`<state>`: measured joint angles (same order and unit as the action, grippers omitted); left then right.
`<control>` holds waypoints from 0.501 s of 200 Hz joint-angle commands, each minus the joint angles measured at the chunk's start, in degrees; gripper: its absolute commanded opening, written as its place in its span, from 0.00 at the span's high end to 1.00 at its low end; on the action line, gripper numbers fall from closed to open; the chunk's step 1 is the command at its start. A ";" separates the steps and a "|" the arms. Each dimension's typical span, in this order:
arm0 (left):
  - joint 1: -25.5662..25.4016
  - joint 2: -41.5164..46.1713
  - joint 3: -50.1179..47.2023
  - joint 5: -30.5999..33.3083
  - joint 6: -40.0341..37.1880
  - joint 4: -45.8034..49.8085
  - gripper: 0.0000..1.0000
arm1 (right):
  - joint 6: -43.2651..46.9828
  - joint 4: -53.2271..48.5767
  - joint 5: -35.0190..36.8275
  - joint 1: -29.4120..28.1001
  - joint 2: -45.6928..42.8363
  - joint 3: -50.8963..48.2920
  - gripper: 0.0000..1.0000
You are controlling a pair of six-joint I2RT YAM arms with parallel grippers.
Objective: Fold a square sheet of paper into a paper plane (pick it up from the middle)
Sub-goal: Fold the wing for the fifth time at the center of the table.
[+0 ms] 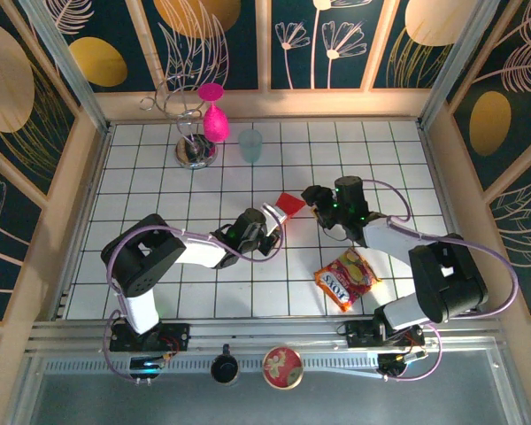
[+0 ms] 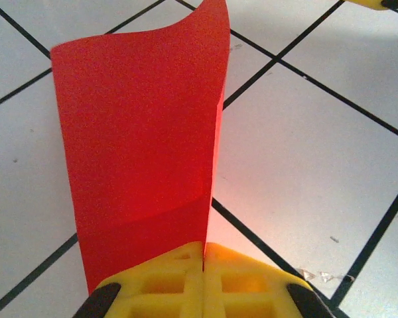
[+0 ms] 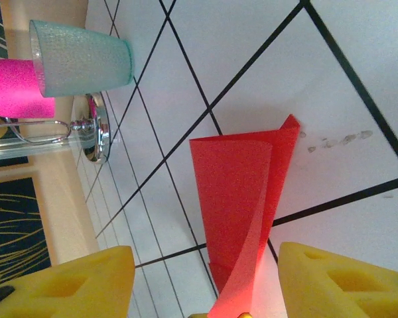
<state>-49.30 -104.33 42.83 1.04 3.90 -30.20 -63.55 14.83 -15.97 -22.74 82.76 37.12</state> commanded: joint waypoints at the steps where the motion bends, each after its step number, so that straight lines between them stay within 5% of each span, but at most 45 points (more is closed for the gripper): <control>1: -0.10 -0.74 2.61 -3.65 5.23 2.80 0.96 | 5.73 0.38 0.14 1.10 -0.79 -1.94 0.40; 53: 2.64 -0.48 6.28 -14.39 17.64 8.64 1.00 | 17.14 5.26 -5.97 2.93 -0.46 -4.48 0.40; 100: 5.99 -1.41 6.13 -26.04 30.83 4.43 1.00 | 23.78 8.46 -12.93 3.23 2.15 -5.13 0.37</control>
<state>-44.80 -104.53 48.42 -15.99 24.99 -23.64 -45.78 19.49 -24.12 -19.90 83.48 32.91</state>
